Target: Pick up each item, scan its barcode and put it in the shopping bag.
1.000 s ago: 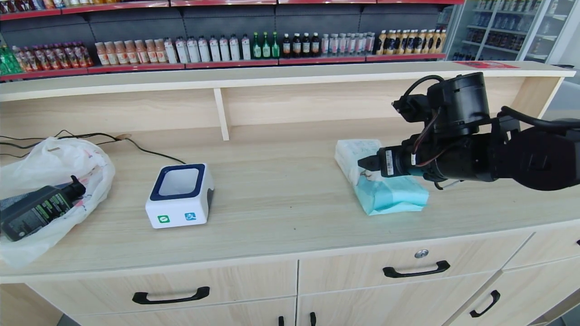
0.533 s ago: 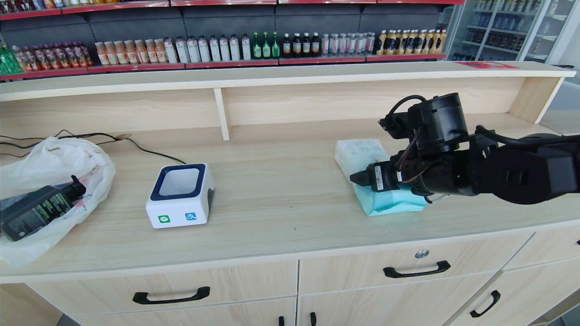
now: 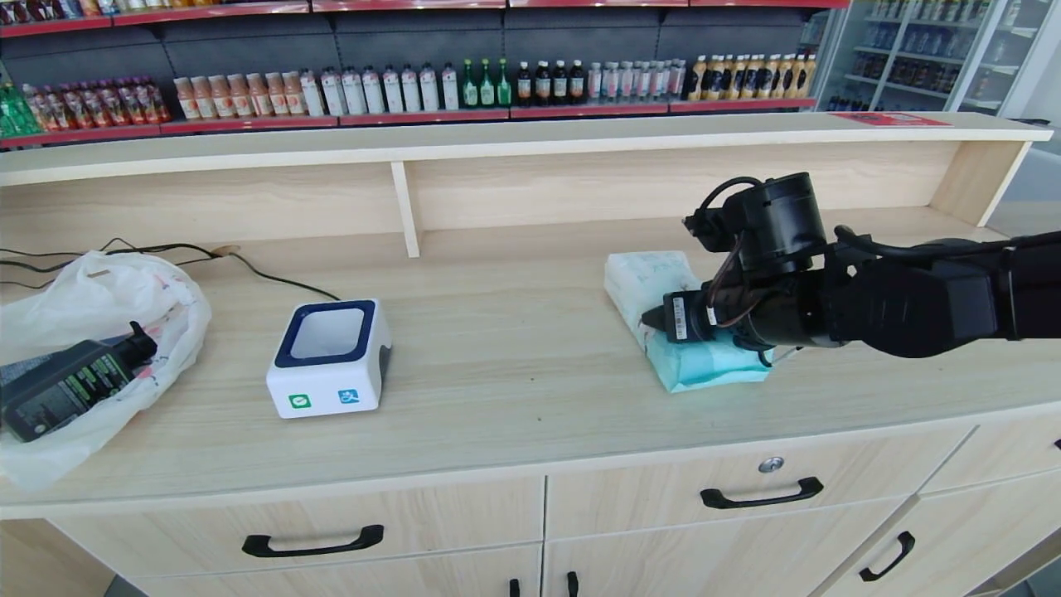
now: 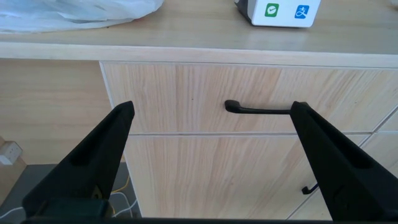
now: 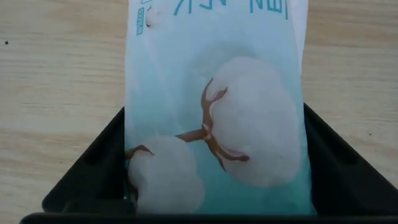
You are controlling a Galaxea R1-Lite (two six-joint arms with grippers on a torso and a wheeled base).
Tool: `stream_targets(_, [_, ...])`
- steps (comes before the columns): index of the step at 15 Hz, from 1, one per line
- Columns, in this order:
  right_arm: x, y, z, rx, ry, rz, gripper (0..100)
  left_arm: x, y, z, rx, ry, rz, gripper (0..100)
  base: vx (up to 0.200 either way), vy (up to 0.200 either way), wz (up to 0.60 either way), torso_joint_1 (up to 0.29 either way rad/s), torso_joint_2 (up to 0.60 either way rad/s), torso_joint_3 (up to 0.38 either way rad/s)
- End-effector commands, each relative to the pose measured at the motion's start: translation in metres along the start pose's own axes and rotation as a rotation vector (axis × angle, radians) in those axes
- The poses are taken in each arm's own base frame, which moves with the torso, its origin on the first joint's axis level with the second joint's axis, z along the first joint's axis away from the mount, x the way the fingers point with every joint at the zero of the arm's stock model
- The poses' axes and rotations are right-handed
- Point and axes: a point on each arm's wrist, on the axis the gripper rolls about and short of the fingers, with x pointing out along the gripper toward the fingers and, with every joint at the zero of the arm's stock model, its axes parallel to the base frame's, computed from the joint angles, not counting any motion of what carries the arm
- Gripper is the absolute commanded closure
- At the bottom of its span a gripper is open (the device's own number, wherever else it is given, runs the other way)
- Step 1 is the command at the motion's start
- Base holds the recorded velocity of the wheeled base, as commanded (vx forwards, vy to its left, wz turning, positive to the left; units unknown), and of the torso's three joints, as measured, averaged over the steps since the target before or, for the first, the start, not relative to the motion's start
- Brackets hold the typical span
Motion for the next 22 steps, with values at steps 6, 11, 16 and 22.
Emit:
stream_targets(6, [-0.041,-0.005,0.019,0.034,-0.082,0.049,100,0.000,0.000,0.000,0.000,-0.001,0.000,0,0.000,0.000,0.00,0.000,0.00,0.000])
stream_targets(11, [-0.127,-0.013,0.014,0.053,-0.240,0.225,100,0.000,0.000,0.000,0.000,-0.001,0.000,0,0.000,0.000,0.00,0.000,0.00,0.000])
stream_targets(16, [-0.173,-0.018,-0.042,0.054,-0.334,0.447,100,0.000,0.000,0.000,0.000,-0.001,0.000,0,0.000,0.000,0.00,0.000,0.00,0.000])
stream_targets(22, [-0.196,0.011,-0.081,0.517,-0.213,0.824,100,0.000,0.000,0.000,0.000,-0.001,0.000,0,0.000,0.000,0.00,0.000,0.00,0.000])
